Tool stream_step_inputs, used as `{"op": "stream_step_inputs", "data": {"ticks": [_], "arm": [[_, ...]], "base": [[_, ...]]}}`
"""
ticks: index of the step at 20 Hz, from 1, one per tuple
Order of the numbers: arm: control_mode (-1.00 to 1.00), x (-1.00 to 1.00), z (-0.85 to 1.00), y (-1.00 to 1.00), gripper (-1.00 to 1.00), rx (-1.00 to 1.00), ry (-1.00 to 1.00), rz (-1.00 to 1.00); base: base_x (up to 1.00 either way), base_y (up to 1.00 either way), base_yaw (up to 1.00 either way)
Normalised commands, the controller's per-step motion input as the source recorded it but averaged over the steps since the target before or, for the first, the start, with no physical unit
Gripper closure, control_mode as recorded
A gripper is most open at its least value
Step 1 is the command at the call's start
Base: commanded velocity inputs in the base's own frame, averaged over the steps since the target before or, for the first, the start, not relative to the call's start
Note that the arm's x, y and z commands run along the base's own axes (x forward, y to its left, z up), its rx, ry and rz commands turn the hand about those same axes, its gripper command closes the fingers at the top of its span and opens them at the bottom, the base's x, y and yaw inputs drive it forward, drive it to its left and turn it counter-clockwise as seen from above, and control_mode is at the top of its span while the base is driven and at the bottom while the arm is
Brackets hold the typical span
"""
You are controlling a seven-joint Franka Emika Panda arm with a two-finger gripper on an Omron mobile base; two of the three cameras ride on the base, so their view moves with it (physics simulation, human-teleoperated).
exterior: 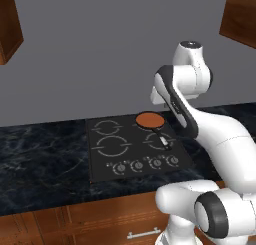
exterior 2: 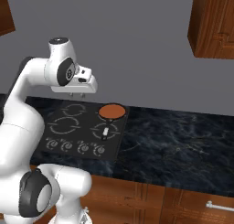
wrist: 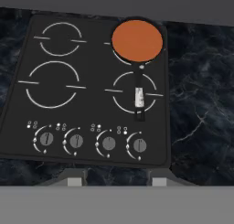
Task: Retrieve the fish from the fridge and place it on the saucepan with marinade on the stove.
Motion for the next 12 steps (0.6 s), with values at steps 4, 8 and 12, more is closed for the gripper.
{"op": "stream_step_inputs", "data": {"ticks": [4,8,12], "arm": [[-1.0,-0.54,-0.03,-0.04,-1.0,0.0,-0.16,0.0],[-1.0,-1.0,-0.2,-0.26,-1.0,0.0,-0.38,0.0],[-1.0,-1.0,-0.28,-0.27,-1.0,0.0,-0.29,0.0]], "base": [[0.0,0.0,0.0],[0.0,0.0,0.0],[0.0,0.0,0.0]]}}
